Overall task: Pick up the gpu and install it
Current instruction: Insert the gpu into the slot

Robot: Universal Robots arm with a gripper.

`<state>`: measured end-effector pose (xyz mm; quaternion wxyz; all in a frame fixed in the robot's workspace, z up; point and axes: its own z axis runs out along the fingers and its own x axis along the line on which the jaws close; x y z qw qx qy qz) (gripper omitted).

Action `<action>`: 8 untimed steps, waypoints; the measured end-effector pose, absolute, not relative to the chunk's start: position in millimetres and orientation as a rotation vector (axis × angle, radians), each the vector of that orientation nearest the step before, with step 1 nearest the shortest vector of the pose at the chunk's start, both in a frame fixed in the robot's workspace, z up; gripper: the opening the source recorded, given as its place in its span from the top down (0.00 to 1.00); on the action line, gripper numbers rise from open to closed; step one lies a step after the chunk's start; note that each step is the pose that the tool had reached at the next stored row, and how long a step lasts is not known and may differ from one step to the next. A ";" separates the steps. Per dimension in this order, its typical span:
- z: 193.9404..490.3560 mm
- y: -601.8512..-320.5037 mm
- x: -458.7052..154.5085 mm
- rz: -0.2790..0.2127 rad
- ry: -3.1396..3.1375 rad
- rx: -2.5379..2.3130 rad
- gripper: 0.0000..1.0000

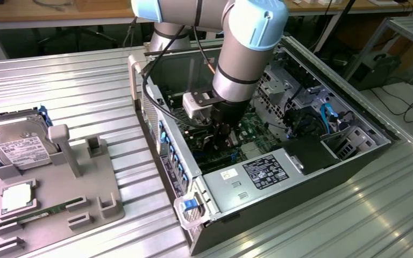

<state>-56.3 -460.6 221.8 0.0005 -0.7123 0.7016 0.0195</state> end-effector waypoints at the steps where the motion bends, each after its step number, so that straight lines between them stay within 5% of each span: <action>1: 221.8 -460.6 -56.3 0.061 2.203 -2.237 0.72; 7: 221.4 -460.4 -56.3 0.060 2.201 -2.235 0.71; 8: 222.4 -460.6 -56.3 0.059 2.203 -2.237 0.65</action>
